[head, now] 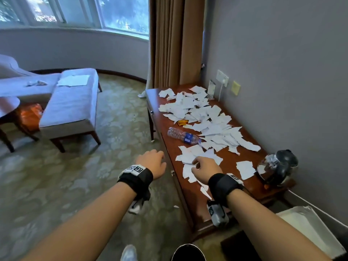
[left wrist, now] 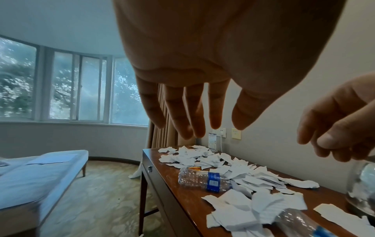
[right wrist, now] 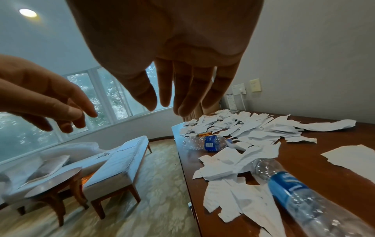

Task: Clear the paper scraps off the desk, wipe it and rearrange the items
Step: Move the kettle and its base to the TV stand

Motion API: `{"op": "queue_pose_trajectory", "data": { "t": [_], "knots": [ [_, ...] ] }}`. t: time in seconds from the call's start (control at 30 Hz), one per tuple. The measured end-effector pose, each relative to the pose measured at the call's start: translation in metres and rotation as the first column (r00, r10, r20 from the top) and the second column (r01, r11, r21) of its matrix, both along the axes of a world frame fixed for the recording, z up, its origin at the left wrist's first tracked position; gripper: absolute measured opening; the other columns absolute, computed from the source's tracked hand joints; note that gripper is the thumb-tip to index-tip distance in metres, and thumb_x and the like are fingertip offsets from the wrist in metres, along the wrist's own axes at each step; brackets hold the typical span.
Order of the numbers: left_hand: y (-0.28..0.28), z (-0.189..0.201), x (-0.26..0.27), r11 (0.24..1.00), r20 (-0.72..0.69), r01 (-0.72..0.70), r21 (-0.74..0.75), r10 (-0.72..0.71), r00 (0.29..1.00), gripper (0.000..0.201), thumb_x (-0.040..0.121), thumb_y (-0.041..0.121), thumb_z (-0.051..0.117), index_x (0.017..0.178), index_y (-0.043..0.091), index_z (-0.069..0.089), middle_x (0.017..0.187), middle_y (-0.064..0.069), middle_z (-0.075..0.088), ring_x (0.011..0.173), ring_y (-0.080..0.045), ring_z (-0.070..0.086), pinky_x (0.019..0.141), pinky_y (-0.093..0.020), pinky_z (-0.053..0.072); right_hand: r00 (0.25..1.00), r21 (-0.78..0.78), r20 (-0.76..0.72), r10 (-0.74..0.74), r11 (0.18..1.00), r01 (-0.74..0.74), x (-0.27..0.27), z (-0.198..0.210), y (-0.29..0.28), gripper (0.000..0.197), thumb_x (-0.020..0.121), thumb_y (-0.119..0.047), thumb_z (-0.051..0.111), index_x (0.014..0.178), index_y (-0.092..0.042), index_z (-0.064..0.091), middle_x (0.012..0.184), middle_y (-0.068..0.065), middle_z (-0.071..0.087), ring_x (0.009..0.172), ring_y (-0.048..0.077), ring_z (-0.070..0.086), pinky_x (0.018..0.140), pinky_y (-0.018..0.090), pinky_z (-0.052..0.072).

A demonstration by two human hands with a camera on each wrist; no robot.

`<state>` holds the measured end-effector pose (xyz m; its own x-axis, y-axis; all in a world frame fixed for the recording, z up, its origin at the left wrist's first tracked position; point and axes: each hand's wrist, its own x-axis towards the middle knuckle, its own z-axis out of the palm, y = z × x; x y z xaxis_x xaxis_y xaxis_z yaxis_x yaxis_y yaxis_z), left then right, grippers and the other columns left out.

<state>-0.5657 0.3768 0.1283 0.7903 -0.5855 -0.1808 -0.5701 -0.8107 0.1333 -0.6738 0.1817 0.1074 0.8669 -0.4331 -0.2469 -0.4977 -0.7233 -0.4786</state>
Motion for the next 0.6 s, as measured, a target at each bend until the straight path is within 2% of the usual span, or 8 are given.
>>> {"op": "queue_pose_trajectory", "data": {
  "t": [0.2, 0.33, 0.47, 0.6],
  "knots": [
    [-0.012, -0.010, 0.102, 0.990, -0.006, 0.138, -0.015, -0.139, 0.990, 0.036, 0.095, 0.046, 0.045, 0.124, 0.027, 0.055, 0.126, -0.002, 0.057, 0.116, -0.026, 0.056, 0.096, -0.043, 0.047, 0.981, 0.016, 0.011, -0.193, 0.981, 0.193, 0.059, -0.015, -0.007, 0.028, 0.087, -0.039, 0.058, 0.114, -0.033, 0.060, 0.103, -0.008, 0.064, 0.090, 0.011, 0.060, 0.083, 0.036, 0.056],
    [-0.032, 0.003, 0.157, 0.968, 0.011, 0.246, -0.041, -0.246, 0.969, 0.035, 0.095, 0.046, 0.045, 0.123, 0.028, 0.056, 0.120, 0.000, 0.058, 0.111, -0.024, 0.057, 0.092, -0.040, 0.049, 0.929, 0.077, 0.016, -0.371, 0.926, 0.368, 0.079, -0.008, -0.020, 0.030, 0.089, -0.032, 0.061, 0.118, -0.027, 0.060, 0.102, -0.005, 0.062, 0.088, 0.014, 0.063, 0.083, 0.035, 0.057],
    [-0.076, 0.007, 0.177, 0.924, 0.008, 0.376, -0.071, -0.376, 0.927, 0.035, 0.094, 0.044, 0.049, 0.122, 0.026, 0.057, 0.118, 0.000, 0.061, 0.107, -0.022, 0.059, 0.089, -0.040, 0.052, 0.864, 0.067, -0.004, -0.503, 0.862, 0.502, 0.078, -0.002, -0.034, 0.028, 0.090, -0.029, 0.060, 0.118, -0.027, 0.059, 0.106, -0.003, 0.062, 0.088, 0.014, 0.062, 0.080, 0.030, 0.054],
    [-0.135, 0.000, 0.171, 0.850, -0.018, 0.526, -0.029, -0.527, 0.850, 0.036, 0.095, 0.043, 0.047, 0.125, 0.026, 0.056, 0.118, -0.002, 0.061, 0.107, -0.024, 0.059, 0.088, -0.039, 0.051, 0.815, 0.010, -0.002, -0.580, 0.815, 0.580, 0.064, -0.004, -0.058, 0.030, 0.089, -0.030, 0.059, 0.119, -0.025, 0.060, 0.108, -0.003, 0.063, 0.092, 0.014, 0.058, 0.084, 0.031, 0.052]
  ]
}}
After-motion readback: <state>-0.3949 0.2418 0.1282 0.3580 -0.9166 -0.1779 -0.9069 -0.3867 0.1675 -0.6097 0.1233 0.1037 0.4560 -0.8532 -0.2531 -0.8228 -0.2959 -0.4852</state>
